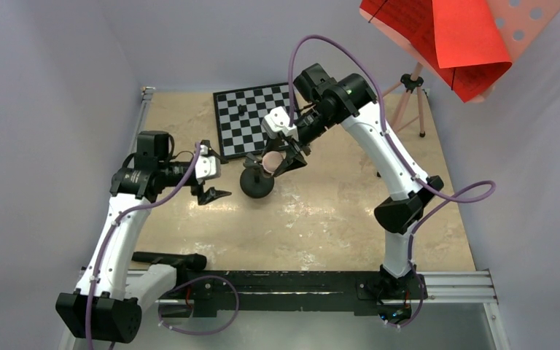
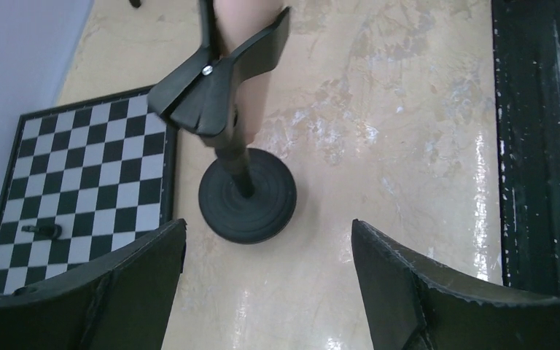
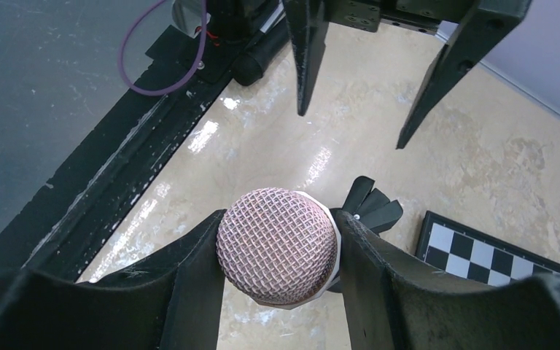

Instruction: Pack up the instrument practice props

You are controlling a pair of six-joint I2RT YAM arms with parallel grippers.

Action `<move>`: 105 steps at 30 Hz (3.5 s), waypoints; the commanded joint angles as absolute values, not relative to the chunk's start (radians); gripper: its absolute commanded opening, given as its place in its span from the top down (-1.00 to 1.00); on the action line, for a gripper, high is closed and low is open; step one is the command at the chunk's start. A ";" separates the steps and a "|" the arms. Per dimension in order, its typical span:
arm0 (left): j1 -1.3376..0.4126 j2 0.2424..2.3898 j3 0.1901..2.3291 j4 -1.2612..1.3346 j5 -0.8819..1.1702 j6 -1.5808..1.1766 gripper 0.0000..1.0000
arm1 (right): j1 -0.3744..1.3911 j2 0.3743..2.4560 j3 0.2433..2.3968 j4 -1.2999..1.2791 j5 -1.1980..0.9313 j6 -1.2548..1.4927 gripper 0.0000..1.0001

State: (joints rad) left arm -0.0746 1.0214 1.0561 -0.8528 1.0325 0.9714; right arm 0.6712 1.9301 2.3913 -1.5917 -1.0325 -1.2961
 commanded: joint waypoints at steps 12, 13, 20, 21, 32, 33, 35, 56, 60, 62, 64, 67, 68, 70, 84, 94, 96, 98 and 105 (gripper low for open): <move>-0.213 0.930 0.972 -0.727 1.040 0.941 -0.78 | 0.670 1.880 2.306 -1.872 -1.187 -1.245 1.00; -0.213 0.935 0.966 -0.709 1.036 0.938 -0.78 | 0.668 1.883 2.303 -1.873 -1.183 -1.240 1.00; -0.216 1.003 0.970 -0.585 1.055 0.888 -0.78 | 0.659 1.960 2.378 -1.873 -1.130 -1.144 0.92; -0.216 1.014 0.973 -0.576 1.056 0.888 -0.78 | 0.660 1.971 2.384 -1.872 -1.130 -1.131 0.90; -0.221 1.074 0.956 -0.553 1.119 0.930 -0.78 | 0.660 1.991 2.375 -1.837 -1.106 -1.042 0.02; -0.222 1.078 0.955 -0.544 1.122 0.926 -0.78 | 0.658 1.982 2.367 -1.824 -1.096 -1.029 -0.10; -0.224 1.086 0.955 -0.522 1.125 0.906 -0.78 | 0.659 1.964 2.349 -1.802 -1.083 -1.011 -0.42; -0.288 1.246 1.112 -0.548 1.115 0.900 -0.76 | 0.584 1.766 2.329 -1.418 -1.042 -0.632 -0.98; -0.308 1.270 1.132 -0.534 1.116 0.876 -0.77 | 0.576 1.736 2.240 -1.270 -1.006 -0.551 -0.98; -0.327 1.288 1.149 -0.548 1.104 0.894 -0.77 | 0.573 1.793 2.305 -1.267 -1.014 -0.517 -0.98; -0.338 1.300 1.162 -0.551 1.088 0.902 -0.77 | 0.565 1.825 2.374 -1.270 -1.034 -0.483 -0.98; -0.342 1.334 1.206 -0.594 1.075 0.938 -0.77 | 0.552 1.755 2.314 -1.212 -1.013 -0.460 -0.98; -0.342 1.342 1.226 -0.621 1.074 0.960 -0.77 | 0.550 1.722 2.284 -1.212 -1.003 -0.470 -0.98; -0.342 1.374 1.261 -0.663 1.076 0.989 -0.76 | 0.544 1.665 2.223 -1.250 -0.987 -0.517 -0.98; -0.367 1.552 1.459 -1.024 1.084 1.295 -0.28 | 0.479 1.390 1.911 -1.298 -0.904 -0.546 -0.98; -0.366 1.564 1.444 -0.989 1.066 1.273 0.00 | 0.480 1.399 1.839 -1.285 -0.882 -0.544 -0.98; -0.367 1.562 1.439 -0.971 1.065 1.248 0.08 | 0.480 1.415 1.827 -1.274 -0.841 -0.541 -0.98; -0.367 1.559 1.433 -0.960 1.058 1.221 0.19 | 0.481 1.432 1.824 -1.236 -0.815 -0.511 -0.98; -0.367 1.492 1.332 -0.795 1.014 1.017 0.59 | 0.495 1.457 1.779 -0.988 -0.757 -0.388 -0.98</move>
